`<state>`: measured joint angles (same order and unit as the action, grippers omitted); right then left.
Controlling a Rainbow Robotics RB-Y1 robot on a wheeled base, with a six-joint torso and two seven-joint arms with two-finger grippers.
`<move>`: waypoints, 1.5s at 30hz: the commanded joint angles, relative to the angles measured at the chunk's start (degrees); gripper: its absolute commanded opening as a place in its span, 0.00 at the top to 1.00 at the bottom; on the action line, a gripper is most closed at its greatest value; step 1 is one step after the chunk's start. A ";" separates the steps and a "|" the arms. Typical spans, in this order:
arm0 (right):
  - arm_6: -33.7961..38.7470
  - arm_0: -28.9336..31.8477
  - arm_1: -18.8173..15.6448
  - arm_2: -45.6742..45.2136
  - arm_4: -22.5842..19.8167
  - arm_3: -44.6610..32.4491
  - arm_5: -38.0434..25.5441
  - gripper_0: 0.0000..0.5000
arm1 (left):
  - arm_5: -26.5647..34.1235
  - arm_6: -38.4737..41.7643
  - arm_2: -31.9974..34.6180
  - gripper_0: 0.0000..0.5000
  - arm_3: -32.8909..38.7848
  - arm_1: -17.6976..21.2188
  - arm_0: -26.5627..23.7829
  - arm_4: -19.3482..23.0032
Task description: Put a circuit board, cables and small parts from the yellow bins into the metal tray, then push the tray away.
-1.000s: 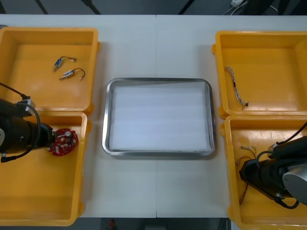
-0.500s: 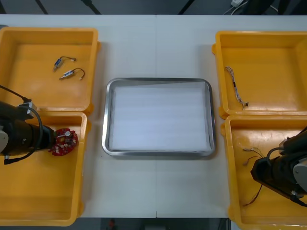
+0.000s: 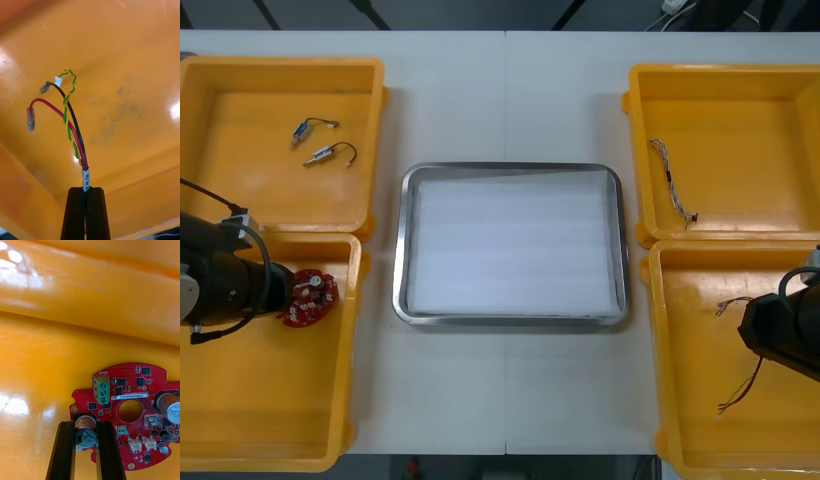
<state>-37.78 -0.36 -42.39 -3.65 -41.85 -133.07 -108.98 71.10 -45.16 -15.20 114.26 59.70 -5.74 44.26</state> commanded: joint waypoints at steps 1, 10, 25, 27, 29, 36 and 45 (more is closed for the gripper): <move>-7.13 -4.04 0.65 -3.56 -1.04 -2.37 -1.02 1.00 | -0.61 5.78 -1.59 1.00 0.08 0.94 -1.65 -1.02; -18.91 -7.99 -0.14 -7.07 -5.78 -2.37 -1.02 1.00 | -0.70 5.52 -1.59 1.00 0.70 2.70 -1.65 -0.49; -29.54 -13.18 -7.70 -7.16 -16.42 -0.79 -1.02 1.00 | 3.43 2.36 7.90 1.00 4.74 11.49 -1.56 14.80; -29.72 -13.88 -8.67 -7.25 -18.00 -0.17 -1.02 1.00 | 3.43 1.92 8.61 1.00 5.53 12.99 -1.56 14.98; -29.81 -14.41 -9.46 -7.16 -19.14 0.27 -1.02 1.00 | 3.43 1.65 9.22 1.00 6.06 14.22 -1.47 14.89; -30.60 -15.73 -11.39 -7.16 -22.04 1.23 -1.02 1.00 | 4.31 -0.11 13.62 1.00 7.29 17.03 -1.47 18.41; -30.95 -16.17 -12.36 -7.16 -22.48 1.23 -1.02 1.00 | 10.02 -1.42 21.53 1.00 11.42 18.08 -1.47 19.72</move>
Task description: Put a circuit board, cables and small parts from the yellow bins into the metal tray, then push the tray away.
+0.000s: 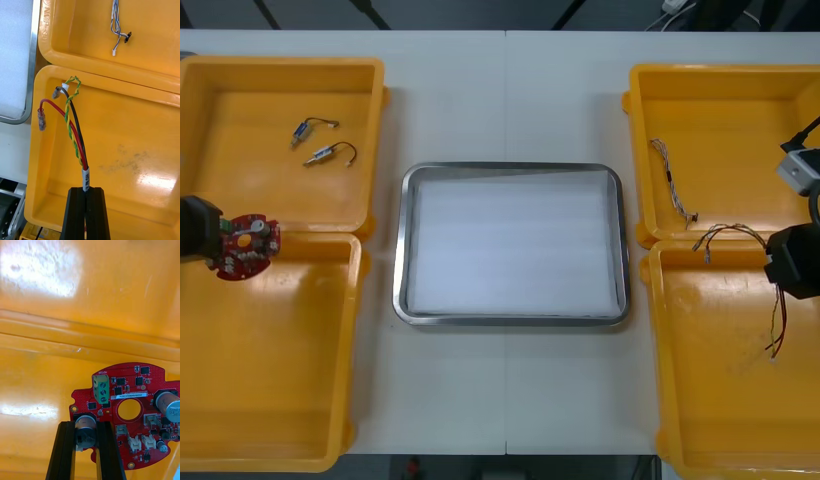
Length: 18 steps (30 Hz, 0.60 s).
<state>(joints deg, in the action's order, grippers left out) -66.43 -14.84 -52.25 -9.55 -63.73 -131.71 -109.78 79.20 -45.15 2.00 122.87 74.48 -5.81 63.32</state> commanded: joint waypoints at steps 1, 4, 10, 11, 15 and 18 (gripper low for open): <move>-2.30 -1.69 -2.51 -1.26 -0.52 -0.12 -0.22 1.00 | 2.10 -1.60 4.68 1.00 3.17 3.66 -1.39 0.75; -1.94 -1.60 -2.51 -1.26 -0.34 -0.12 -0.22 1.00 | 2.10 -1.78 5.21 1.00 4.22 3.75 -1.57 0.57; -1.59 -1.69 -2.51 -1.26 0.01 -0.12 -0.22 1.00 | 3.16 -1.43 5.38 1.00 6.07 4.27 -5.70 1.89; -1.59 -1.69 -2.51 -1.26 0.01 -0.12 -0.22 1.00 | 3.16 -1.43 5.38 1.00 6.07 4.36 -6.05 2.33; -1.59 -1.69 -2.51 -1.26 0.01 -0.12 -0.22 1.00 | 5.00 -1.25 5.29 1.00 6.42 4.01 -8.07 3.74; -1.59 -1.69 -2.51 -1.26 0.01 -0.12 -0.22 1.00 | 7.20 0.33 3.27 1.00 7.83 1.90 -10.62 3.21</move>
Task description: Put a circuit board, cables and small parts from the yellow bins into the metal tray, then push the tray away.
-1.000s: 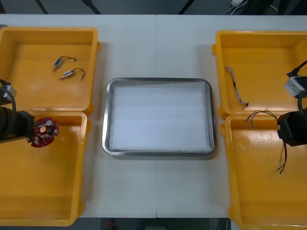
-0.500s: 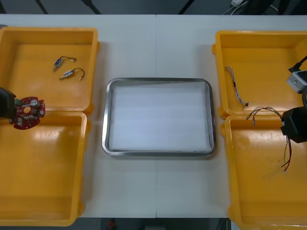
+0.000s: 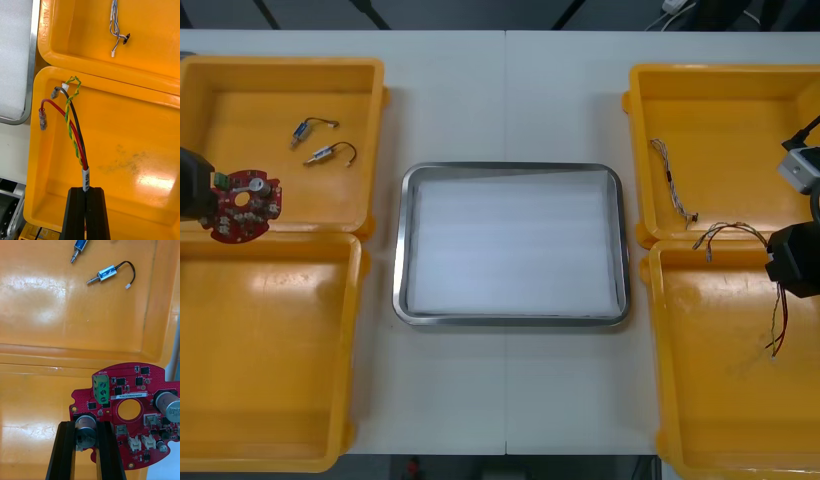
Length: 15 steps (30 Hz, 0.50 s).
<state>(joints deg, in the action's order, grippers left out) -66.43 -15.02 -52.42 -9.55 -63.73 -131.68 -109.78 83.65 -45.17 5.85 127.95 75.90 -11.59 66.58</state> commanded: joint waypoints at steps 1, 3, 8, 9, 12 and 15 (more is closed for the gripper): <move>-1.59 -1.50 -2.34 -1.26 0.01 -0.15 -0.22 1.00 | 4.06 2.46 -1.89 1.00 3.54 -0.58 -6.34 -1.19; -1.59 -1.50 -2.34 -1.26 0.01 -0.15 -0.22 1.00 | 5.91 6.68 -4.44 1.00 5.03 -1.90 -8.80 -3.04; -1.59 -1.50 -2.34 -1.26 0.01 -0.15 -0.22 1.00 | 9.95 15.73 -15.69 1.00 5.56 -5.68 -19.43 -8.84; -1.59 -1.50 -2.34 -1.26 0.01 -0.15 -0.22 1.00 | 10.30 16.96 -17.10 1.00 5.38 -6.29 -20.58 -9.37; -1.59 -1.50 -2.34 -1.26 0.01 -0.15 -0.22 1.00 | 12.15 19.95 -21.31 1.00 4.15 -9.19 -24.62 -11.83; -1.59 -1.50 -2.34 -1.26 0.01 -0.15 -0.22 1.00 | 13.47 22.59 -22.98 1.00 2.75 -12.45 -26.73 -13.59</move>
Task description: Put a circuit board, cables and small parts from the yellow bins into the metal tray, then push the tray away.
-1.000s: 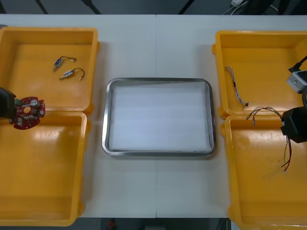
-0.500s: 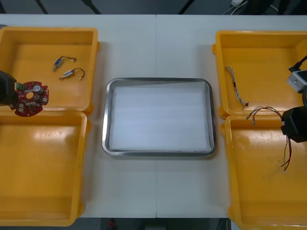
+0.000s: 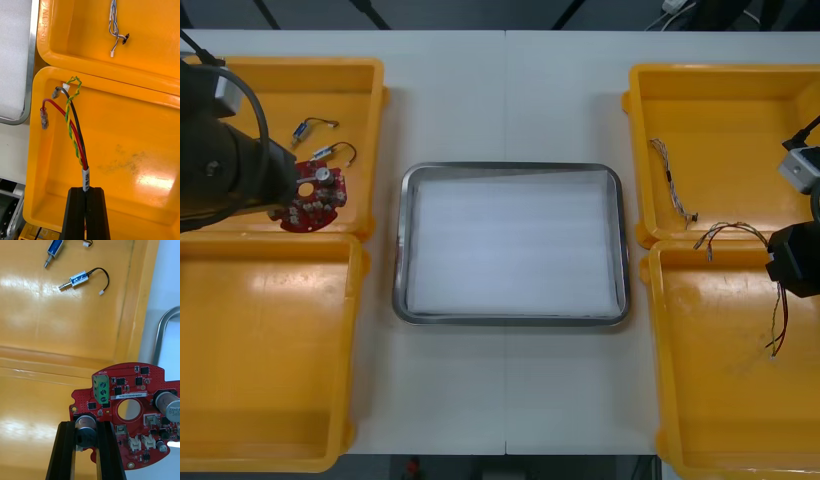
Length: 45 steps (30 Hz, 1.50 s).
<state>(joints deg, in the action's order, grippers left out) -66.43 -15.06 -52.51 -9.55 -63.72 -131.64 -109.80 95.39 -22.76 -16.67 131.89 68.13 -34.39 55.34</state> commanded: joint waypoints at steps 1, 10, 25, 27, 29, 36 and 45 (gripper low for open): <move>-1.59 -1.47 -2.25 -1.26 0.00 -0.20 -0.20 1.00 | 2.26 0.44 -0.74 1.00 -1.72 -5.81 -4.46 -2.87; -1.59 -1.47 -2.25 -1.26 0.00 -0.20 -0.20 1.00 | 5.77 3.25 -3.73 1.00 -3.48 -15.48 -6.39 -8.40; -1.59 -1.47 -2.25 -1.26 0.00 -0.20 -0.20 1.00 | 6.92 8.88 -13.31 1.00 -12.35 -29.37 -9.38 -21.06; -1.59 -1.47 -2.25 -1.26 0.00 -0.20 -0.20 1.00 | 7.00 8.88 -14.18 1.00 -12.53 -29.90 -9.38 -21.50; -1.59 -1.47 -2.25 -1.26 0.00 -0.20 -0.20 1.00 | 7.09 9.05 -14.98 1.00 -12.53 -30.42 -9.12 -21.50; -1.59 -1.47 -2.25 -1.26 0.00 -0.20 -0.20 1.00 | 7.00 9.40 -17.08 1.00 -10.86 -31.65 -6.22 -24.05; -1.59 -1.47 -2.25 -1.26 0.00 -0.20 -0.20 1.00 | 6.04 9.75 -19.37 1.00 -9.81 -32.71 -2.35 -27.48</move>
<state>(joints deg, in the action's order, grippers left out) -66.43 -15.09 -52.53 -9.55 -63.71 -131.62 -109.81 101.89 -14.13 -34.78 119.99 36.99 -38.48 29.43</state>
